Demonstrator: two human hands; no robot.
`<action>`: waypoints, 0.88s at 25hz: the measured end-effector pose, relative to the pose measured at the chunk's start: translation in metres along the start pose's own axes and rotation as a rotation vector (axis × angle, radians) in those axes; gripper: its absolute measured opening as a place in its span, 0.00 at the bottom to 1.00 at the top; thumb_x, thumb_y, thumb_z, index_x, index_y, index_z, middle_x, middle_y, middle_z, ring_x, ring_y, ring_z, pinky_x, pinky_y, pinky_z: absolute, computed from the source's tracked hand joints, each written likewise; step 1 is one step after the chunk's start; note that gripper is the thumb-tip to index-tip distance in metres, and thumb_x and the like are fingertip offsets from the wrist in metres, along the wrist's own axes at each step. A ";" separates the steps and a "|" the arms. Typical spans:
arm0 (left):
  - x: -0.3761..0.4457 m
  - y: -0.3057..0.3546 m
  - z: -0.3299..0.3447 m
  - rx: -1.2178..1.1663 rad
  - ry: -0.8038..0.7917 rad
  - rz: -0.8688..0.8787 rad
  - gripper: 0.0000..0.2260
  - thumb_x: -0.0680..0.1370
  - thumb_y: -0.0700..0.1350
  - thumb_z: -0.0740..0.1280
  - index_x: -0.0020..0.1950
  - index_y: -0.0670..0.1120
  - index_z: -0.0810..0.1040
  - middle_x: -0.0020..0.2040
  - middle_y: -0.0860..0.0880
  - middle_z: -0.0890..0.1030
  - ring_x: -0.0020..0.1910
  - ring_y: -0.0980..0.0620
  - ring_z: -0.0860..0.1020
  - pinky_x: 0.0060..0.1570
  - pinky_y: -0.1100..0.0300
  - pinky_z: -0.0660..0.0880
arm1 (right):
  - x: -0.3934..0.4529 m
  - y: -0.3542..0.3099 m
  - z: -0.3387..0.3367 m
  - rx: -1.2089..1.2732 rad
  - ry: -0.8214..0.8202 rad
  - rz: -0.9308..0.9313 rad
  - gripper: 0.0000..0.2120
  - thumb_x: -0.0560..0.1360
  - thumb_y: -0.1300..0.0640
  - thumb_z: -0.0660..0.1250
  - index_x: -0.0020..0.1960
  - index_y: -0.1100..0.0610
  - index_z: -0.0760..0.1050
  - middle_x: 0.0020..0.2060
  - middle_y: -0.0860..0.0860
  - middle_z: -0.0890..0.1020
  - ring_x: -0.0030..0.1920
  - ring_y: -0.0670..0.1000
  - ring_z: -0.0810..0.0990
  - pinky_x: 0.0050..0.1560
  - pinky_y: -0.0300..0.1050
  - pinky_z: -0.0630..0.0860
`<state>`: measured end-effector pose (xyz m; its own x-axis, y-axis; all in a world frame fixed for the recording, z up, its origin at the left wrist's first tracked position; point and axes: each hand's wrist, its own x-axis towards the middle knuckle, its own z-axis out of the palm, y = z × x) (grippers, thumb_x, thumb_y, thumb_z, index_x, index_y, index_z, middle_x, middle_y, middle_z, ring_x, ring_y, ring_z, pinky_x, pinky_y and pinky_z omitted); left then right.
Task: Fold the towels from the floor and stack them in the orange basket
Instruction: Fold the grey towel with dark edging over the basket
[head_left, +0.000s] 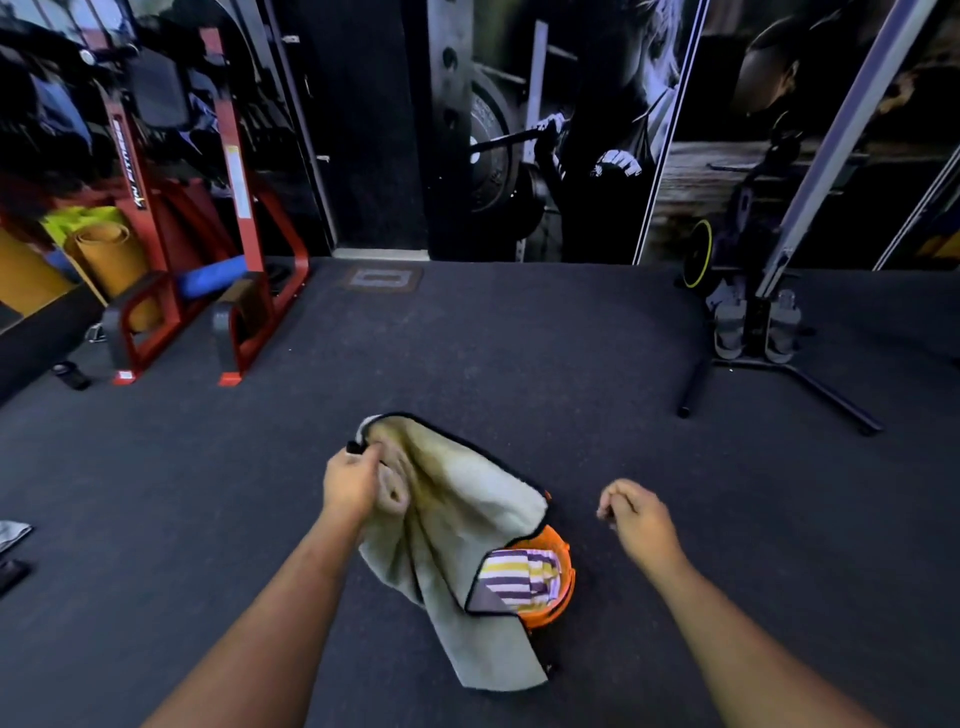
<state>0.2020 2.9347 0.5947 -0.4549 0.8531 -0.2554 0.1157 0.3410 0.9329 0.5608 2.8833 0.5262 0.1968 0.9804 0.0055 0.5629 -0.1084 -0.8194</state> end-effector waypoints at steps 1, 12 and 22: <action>-0.008 -0.001 0.008 0.082 -0.129 0.039 0.12 0.78 0.44 0.71 0.36 0.46 0.75 0.31 0.48 0.77 0.35 0.49 0.75 0.39 0.55 0.70 | -0.002 -0.014 0.006 0.082 -0.061 -0.025 0.16 0.77 0.63 0.62 0.41 0.43 0.78 0.39 0.46 0.83 0.41 0.44 0.80 0.49 0.54 0.78; -0.030 0.022 0.018 0.360 -0.658 0.533 0.13 0.73 0.50 0.72 0.42 0.40 0.81 0.35 0.50 0.78 0.35 0.56 0.74 0.39 0.57 0.72 | -0.014 -0.070 0.033 -0.277 -0.481 -0.284 0.10 0.76 0.50 0.68 0.40 0.50 0.71 0.33 0.44 0.75 0.36 0.42 0.75 0.37 0.45 0.69; -0.037 -0.010 0.029 -0.196 -0.379 -0.182 0.14 0.79 0.39 0.70 0.62 0.41 0.73 0.51 0.39 0.83 0.47 0.42 0.83 0.49 0.47 0.81 | -0.024 -0.071 0.035 0.387 -0.127 0.229 0.06 0.82 0.62 0.62 0.50 0.62 0.77 0.41 0.47 0.77 0.44 0.46 0.75 0.49 0.39 0.69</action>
<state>0.2430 2.9114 0.5876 -0.0930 0.8830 -0.4600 -0.1220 0.4484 0.8855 0.4880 2.8728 0.5639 0.1678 0.9534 -0.2507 0.1709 -0.2786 -0.9451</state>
